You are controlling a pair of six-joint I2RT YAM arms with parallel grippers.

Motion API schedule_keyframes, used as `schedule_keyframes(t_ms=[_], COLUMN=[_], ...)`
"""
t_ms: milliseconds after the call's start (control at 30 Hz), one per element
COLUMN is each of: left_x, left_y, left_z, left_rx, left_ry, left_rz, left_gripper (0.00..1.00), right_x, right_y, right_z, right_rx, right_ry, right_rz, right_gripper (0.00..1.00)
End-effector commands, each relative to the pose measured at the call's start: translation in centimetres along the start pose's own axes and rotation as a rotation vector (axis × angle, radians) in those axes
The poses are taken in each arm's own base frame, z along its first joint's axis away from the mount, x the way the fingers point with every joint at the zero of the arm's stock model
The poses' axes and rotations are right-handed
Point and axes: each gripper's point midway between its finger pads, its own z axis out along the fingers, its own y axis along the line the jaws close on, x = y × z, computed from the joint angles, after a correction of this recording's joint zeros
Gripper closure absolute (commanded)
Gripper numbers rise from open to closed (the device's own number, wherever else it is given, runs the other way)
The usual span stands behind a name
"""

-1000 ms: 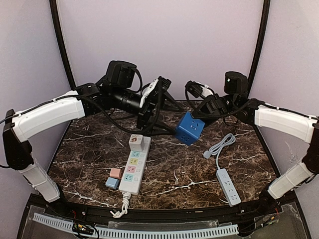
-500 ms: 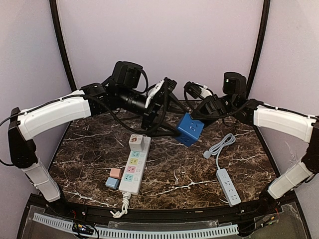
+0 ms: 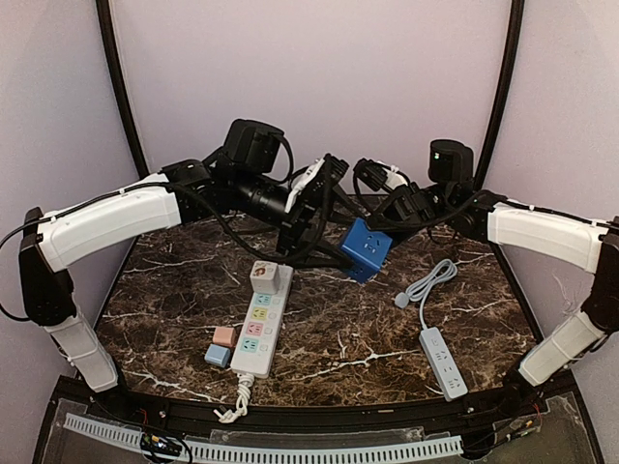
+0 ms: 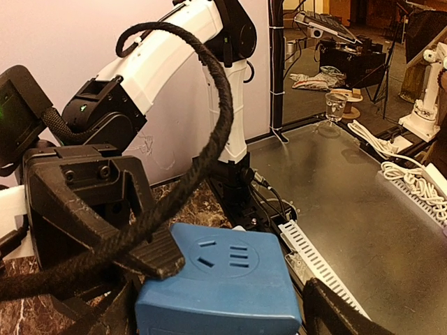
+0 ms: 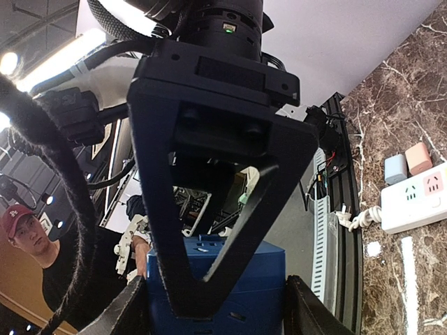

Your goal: Insert the plug

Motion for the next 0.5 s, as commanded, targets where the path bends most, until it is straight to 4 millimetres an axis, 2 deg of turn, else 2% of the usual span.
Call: schedule_keyframes(t_ms=[0,467], left_x=[-0.19,0.19], left_y=[-0.57,-0.04], left_z=[-0.06,0.06], left_rx=[0.017,-0.003], left_ry=[0.014,0.027], left_rz=[0.011,0.051], left_gripper=[0.19,0.28], right_x=[0.81,0.88], right_y=[1.97,2.33], right_z=[0.13,0.11], right_rx=[-0.068,-0.071], right_ry=[0.084,0.089], right_rz=[-0.063,-0.065], right_gripper=[1.00,1.00])
